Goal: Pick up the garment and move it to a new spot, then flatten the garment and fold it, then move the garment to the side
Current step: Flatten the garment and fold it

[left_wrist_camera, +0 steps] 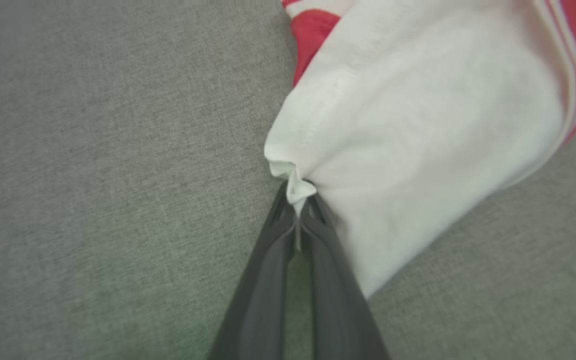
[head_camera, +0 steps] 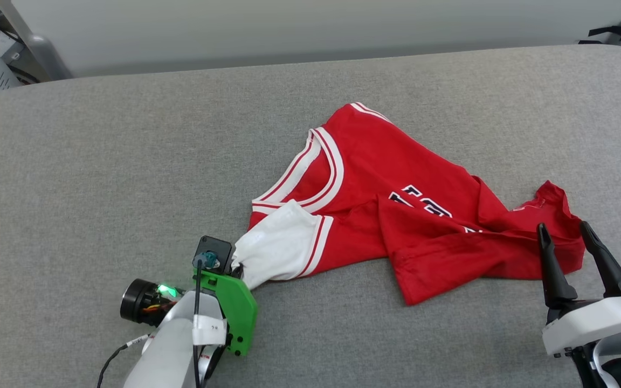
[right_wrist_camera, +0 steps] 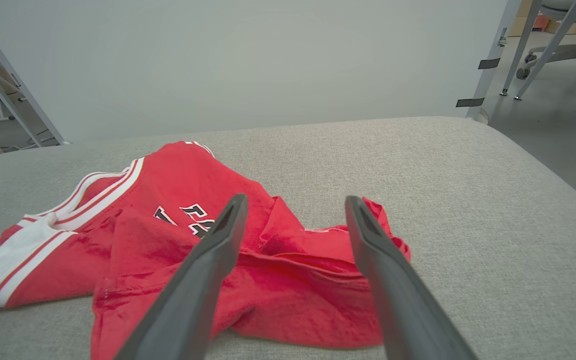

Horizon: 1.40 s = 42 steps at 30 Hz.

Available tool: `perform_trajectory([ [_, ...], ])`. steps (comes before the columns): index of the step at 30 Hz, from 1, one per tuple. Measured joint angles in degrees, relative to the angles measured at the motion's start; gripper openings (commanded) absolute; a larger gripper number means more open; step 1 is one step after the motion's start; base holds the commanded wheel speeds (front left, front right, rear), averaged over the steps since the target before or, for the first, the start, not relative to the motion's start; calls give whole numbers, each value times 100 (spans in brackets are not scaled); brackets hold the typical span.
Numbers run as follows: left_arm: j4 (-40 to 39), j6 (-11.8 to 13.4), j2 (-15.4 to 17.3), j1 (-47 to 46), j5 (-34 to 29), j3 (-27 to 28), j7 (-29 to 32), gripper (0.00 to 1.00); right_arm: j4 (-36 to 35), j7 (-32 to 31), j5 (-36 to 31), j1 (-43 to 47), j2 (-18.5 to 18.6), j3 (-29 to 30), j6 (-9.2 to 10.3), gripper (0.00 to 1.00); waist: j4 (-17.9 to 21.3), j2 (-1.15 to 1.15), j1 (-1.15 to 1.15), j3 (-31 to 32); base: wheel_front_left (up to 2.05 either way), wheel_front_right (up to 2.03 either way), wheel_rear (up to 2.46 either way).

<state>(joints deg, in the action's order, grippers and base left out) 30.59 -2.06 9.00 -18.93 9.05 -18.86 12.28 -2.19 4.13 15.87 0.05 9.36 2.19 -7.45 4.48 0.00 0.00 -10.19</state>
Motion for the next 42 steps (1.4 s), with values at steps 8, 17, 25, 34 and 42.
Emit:
perform_trajectory([
  [8,-119,46,236,-211,-32,102,-1084,0,210,3,0,-7,-7,-64,0,100,-36,0,0,312,0,0,0],
  [17,-835,281,722,-928,-126,546,-2504,0,347,44,-10,48,-87,-5,0,100,-92,0,0,618,0,0,0],
  [25,-1401,124,983,-549,29,716,-2685,0,430,49,-26,98,-140,73,0,100,-340,0,0,669,0,0,0],
  [34,-216,-48,1080,354,397,704,-2327,0,492,-14,-27,97,-120,114,0,100,-628,0,0,534,0,0,0],
  [42,937,-30,964,159,470,643,-2023,100,595,-88,-47,85,-92,127,0,100,-770,0,0,439,0,0,0],
])
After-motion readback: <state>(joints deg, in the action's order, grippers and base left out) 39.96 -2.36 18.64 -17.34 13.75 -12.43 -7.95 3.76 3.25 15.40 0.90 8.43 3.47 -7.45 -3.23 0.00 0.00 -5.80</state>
